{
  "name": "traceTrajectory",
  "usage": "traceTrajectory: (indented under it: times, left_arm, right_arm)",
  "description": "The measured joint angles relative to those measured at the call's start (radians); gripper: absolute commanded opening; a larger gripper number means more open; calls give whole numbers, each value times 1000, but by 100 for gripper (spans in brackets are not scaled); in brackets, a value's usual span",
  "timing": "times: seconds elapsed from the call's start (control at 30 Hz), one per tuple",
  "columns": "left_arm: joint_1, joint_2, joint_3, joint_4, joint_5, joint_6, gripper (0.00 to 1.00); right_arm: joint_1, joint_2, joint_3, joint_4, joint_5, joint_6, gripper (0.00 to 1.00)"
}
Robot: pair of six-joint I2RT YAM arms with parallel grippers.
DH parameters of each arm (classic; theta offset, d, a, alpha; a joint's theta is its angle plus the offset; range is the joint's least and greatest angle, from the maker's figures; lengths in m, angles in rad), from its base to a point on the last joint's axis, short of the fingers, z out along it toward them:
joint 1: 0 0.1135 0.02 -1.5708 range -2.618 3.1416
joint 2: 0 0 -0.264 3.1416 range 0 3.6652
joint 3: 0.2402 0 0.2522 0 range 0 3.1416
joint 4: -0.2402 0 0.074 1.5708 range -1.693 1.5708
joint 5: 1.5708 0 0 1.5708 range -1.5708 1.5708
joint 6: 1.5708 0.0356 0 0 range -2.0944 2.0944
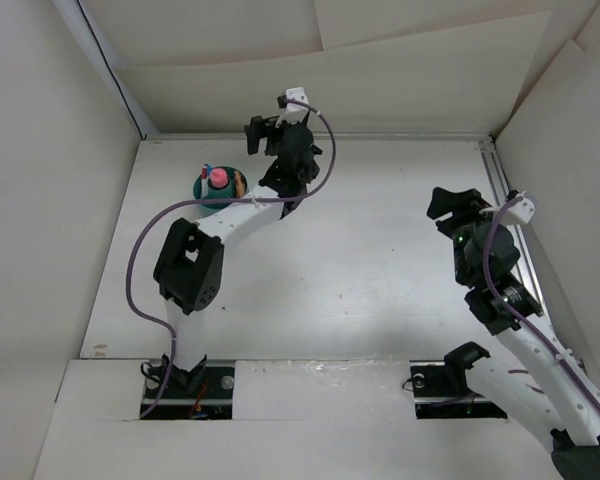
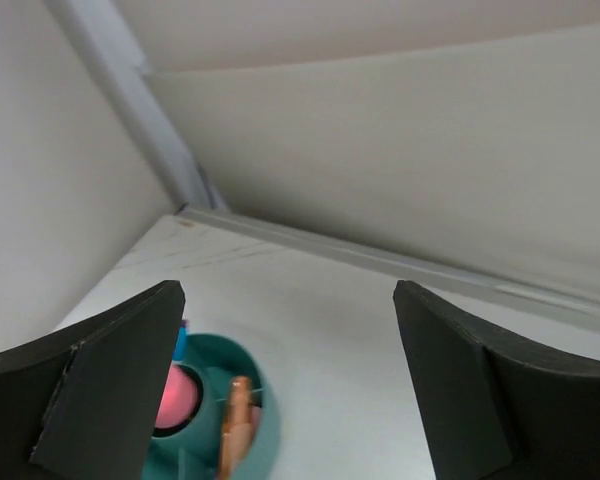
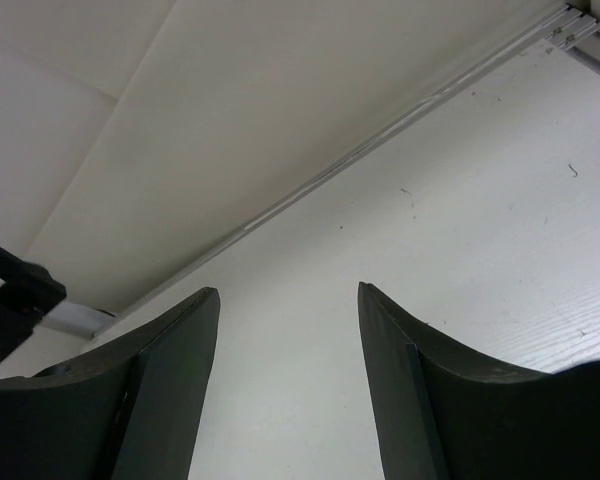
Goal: Sort the stationery into containers
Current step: Place the pen in the storage box, then reset both arms
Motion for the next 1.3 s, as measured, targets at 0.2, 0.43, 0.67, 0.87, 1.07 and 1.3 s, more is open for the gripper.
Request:
traceTrajectory:
  times: [0.2, 0.43, 0.67, 0.87, 1.07, 1.3]
  left_arm:
    - [-66, -62, 145, -294, 109, -210, 100]
    - [-57, -198, 204, -657, 314, -507, 100]
    - [-31, -546, -117, -776, 559, -765, 100]
    - [-23, -801, -430, -811, 650, -874, 100]
    - [-14, -946, -586, -850, 700, -937, 100]
    - [-14, -1094, -695, -832, 730, -983, 100]
  right_arm:
    - [0, 19, 0, 1, -19, -3, 53]
    - [0, 28, 0, 5, -40, -7, 0]
    - [0, 38, 0, 9, -49, -5, 7]
    - [0, 44, 0, 13, -53, -8, 68]
    - [0, 76, 0, 15, -54, -6, 85]
    - [0, 100, 0, 18, -54, -7, 88]
